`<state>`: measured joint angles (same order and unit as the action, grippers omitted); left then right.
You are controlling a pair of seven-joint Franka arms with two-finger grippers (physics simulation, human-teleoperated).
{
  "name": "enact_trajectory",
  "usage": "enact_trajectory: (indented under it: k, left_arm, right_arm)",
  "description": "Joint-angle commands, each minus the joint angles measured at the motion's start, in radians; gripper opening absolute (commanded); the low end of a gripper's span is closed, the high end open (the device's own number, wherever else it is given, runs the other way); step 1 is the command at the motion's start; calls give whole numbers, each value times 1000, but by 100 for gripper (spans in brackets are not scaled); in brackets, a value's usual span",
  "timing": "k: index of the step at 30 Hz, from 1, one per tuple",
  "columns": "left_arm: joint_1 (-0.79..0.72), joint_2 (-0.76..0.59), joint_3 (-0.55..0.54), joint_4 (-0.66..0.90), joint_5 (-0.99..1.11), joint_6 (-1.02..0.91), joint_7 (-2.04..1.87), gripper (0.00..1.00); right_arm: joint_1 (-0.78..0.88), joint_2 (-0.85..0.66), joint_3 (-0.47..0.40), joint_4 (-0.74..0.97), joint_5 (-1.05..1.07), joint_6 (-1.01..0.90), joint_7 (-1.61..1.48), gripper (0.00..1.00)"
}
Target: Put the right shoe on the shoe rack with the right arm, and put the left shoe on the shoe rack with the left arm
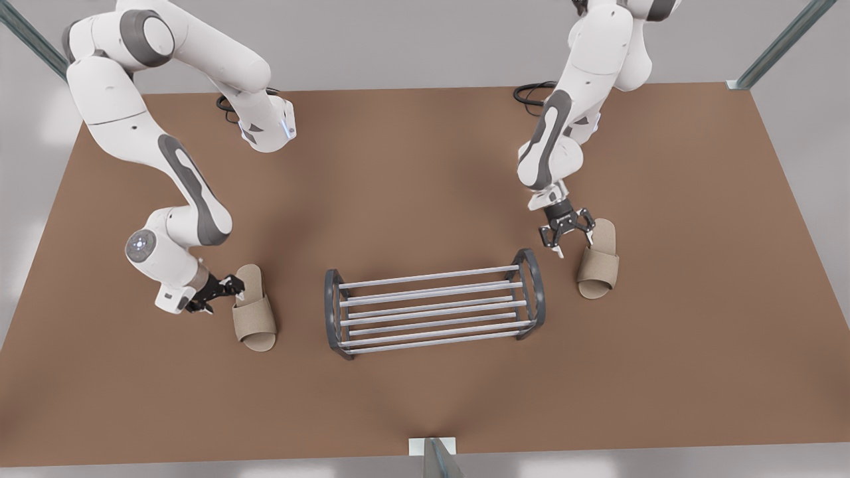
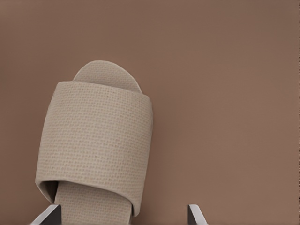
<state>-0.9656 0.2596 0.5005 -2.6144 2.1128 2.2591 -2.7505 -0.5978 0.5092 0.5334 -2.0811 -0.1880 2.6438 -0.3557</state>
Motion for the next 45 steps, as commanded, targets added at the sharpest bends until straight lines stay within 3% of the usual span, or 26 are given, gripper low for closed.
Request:
enact_trajectory:
  k: [1,13,22,23,28,30,37,45]
  left_arm:
    - [-1,-5,39,-9,190,134,-896,100]
    - [2,-31,177,-29,412,208,-867,100]
    - [5,21,194,-29,415,258,-871,100]
    - [5,26,197,-29,415,258,-873,100]
    - [7,61,197,-27,415,263,-880,100]
    - [5,73,197,-24,415,263,-880,100]
    - [5,101,191,14,417,269,-880,100]
    - [33,162,179,48,440,283,-880,100]
  right_arm:
    - [-3,11,-3,10,-1,25,-89,100]
    - [24,77,-15,46,-1,47,-89,100]
    - [41,127,-41,78,-2,62,-89,100]
    - [41,129,-39,78,-1,62,-89,98]
    - [39,135,-39,88,-1,59,-89,50]
    - [38,137,-41,96,-2,50,-97,21]
    - [36,130,-36,138,-28,18,-89,21]
    - [32,120,5,388,-19,-25,-57,21]
